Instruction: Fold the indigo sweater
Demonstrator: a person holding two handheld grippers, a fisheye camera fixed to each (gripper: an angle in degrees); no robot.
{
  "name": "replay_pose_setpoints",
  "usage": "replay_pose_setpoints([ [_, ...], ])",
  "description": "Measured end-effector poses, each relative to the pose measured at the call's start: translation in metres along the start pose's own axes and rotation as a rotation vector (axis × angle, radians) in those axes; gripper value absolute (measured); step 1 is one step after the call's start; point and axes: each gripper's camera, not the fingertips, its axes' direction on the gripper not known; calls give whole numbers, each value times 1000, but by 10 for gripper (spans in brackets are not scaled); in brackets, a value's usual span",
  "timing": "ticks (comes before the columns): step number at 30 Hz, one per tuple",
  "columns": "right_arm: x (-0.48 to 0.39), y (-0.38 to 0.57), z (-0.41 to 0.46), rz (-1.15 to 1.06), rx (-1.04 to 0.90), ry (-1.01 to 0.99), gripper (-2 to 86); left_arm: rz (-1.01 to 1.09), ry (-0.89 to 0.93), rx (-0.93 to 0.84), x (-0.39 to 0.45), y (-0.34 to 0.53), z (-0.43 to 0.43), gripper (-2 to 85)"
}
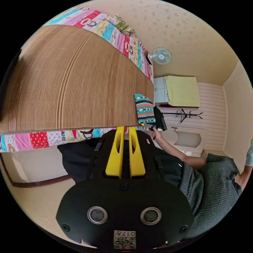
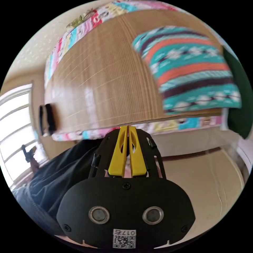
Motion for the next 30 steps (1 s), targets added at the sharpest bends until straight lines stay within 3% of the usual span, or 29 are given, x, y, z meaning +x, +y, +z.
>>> replay_pose_setpoints([
  [1, 5, 15, -27, 46, 125, 130, 5, 33, 9, -32, 17, -12, 21, 33],
  [3, 13, 38, -64, 164, 332, 208, 6, 90, 26, -64, 44, -29, 49, 26],
  [5, 26, 63, -96, 259, 536, 142, 7, 158, 13, -90, 73, -44, 73, 14],
  [7, 38, 67, -103, 299, 597, 43, 9, 246, -39, -123, 107, -61, 102, -3],
  [11, 58, 44, -104, 312, 554, -79, 22, 314, -107, -130, 145, -81, 132, -9],
  [16, 53, -1, -136, 263, 537, -5, 86, 414, -149, -180, 186, -89, 168, -9],
  [19, 51, -47, -134, 230, 407, 70, 118, 430, -274, -190, 195, -90, 176, -9],
  [22, 53, -92, -85, 202, 156, 74, 118, 353, -371, -166, 188, -99, 175, -9],
  [25, 40, -111, -44, 240, 0, 96, 90, 267, -306, -105, 176, -115, 166, -8],
  [28, -8, -104, -60, 85, 34, 210, 58, 227, -253, -53, 167, -138, 157, -4],
  [30, -45, -80, -76, -96, 102, 156, 48, 231, -251, -44, 169, -156, 153, 2],
])
